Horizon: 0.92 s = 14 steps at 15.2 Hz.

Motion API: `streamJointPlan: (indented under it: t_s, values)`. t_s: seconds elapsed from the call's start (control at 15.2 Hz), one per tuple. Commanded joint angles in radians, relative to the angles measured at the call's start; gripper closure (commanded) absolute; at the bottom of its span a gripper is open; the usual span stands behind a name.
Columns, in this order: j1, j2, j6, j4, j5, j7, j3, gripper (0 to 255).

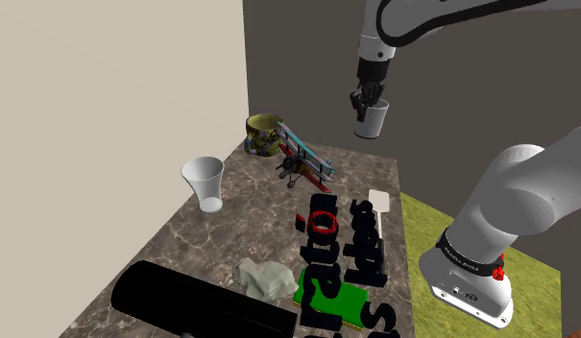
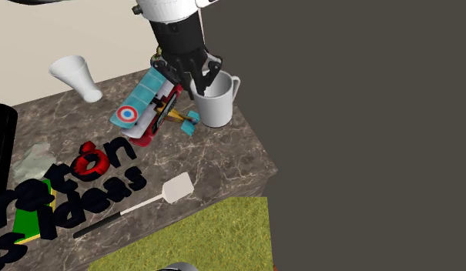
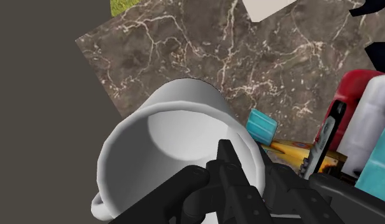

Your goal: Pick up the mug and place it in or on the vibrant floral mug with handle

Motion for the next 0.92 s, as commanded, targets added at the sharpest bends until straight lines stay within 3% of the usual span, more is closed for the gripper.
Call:
streamJointPlan:
  t_s: [0.0, 0.53, 0.86]
  values:
    - [0.0, -0.007, -0.029, 0.022, 0.001, -0.003, 0.001, 255]
    - [0.002, -0.013, -0.128, 0.115, 0.006, -0.009, 0.005, 255]
    - [0.03, 0.166, -0.114, 0.275, 0.035, 0.044, 0.044, 255]
